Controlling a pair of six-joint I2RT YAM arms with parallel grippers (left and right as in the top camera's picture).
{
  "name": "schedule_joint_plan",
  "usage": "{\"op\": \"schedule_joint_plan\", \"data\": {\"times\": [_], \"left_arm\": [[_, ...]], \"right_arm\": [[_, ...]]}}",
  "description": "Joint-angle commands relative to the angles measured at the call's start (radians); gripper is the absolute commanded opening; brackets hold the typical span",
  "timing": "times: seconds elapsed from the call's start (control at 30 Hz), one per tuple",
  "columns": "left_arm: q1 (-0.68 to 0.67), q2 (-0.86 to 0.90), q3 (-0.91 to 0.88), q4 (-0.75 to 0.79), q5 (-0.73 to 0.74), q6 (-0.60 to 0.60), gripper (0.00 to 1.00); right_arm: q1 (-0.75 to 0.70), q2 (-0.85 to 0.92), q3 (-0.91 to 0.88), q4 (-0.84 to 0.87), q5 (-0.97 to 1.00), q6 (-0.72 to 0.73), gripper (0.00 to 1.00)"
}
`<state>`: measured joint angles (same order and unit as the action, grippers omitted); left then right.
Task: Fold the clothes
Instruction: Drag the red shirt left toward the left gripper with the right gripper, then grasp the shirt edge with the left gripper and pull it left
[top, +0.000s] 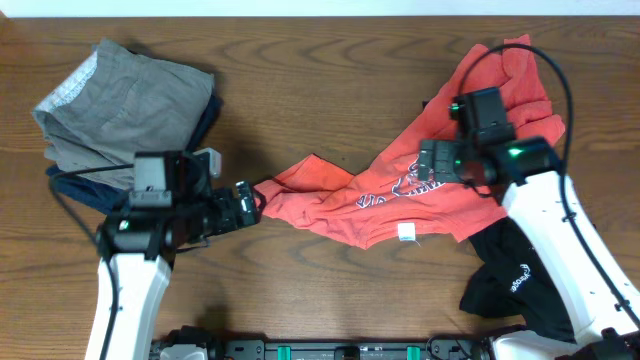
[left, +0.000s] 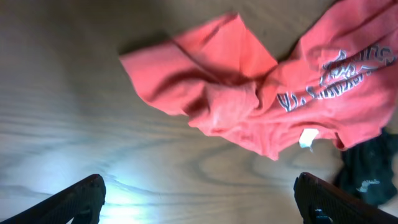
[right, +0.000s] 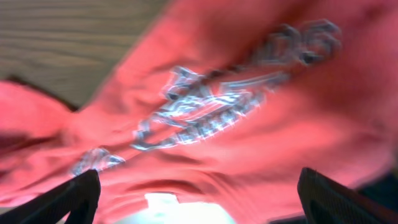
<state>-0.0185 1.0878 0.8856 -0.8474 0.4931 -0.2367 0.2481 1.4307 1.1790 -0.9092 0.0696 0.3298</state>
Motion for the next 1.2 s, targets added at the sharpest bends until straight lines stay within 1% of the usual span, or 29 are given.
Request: {"op": "schedule_joint_plan", "data": {"times": [0.0,0.13,0.27,0.4,0.63,0.67,0.7,0.77,0.8,0.93,1.17], "left_arm": [[-0.042,0.103,-0.005,0.005,0.058,-0.073,0.98],[-0.127,0.23,-0.005,0.04,0.058,-0.076,0.98],[-0.225,0.345,-0.005,0.104,0.057,-0.092,0.98],[-0.302,0.451,-0.005,0.216,0.056,-0.143,0.98],[-0.368,0.576,-0.005,0.425,0.053,-0.207,0.97],[-0.37,0.581,-0.005,0.446,0.053,-0.207,0.8],[-0.37,0.582,-0.005,0.468,0.053,-0.207,0.53],[-0.362,0.574,0.007,0.488,0.053,-0.206,0.08],[-0.35,0.565,0.022,0.488,0.053,-0.206,0.06],[-0.267,0.506,0.121,0.461,0.045,-0.183,0.06],[-0.053,0.364,0.438,0.354,0.045,-0.183,0.06]], "right_arm": [[-0.094,-0.01,0.005,-0.053,0.012,0.014,0.99],[-0.179,-0.01,0.005,-0.097,0.011,0.014,0.99],[-0.224,-0.01,0.005,-0.115,0.004,0.014,0.99],[-0.237,-0.01,0.005,-0.136,0.005,0.013,0.99],[-0.241,-0.01,0.005,-0.163,0.005,0.013,0.99],[-0.241,-0.01,0.005,-0.165,0.005,0.014,0.99],[-0.241,-0.01,0.005,-0.166,0.005,0.013,0.99],[-0.241,-0.01,0.005,-0.166,0.005,0.013,0.99],[-0.241,-0.01,0.005,-0.166,0.005,0.013,0.99],[-0.241,-0.01,0.004,-0.166,0.005,-0.015,0.99],[-0.241,0.011,0.002,-0.157,0.009,-0.032,0.99]]}}
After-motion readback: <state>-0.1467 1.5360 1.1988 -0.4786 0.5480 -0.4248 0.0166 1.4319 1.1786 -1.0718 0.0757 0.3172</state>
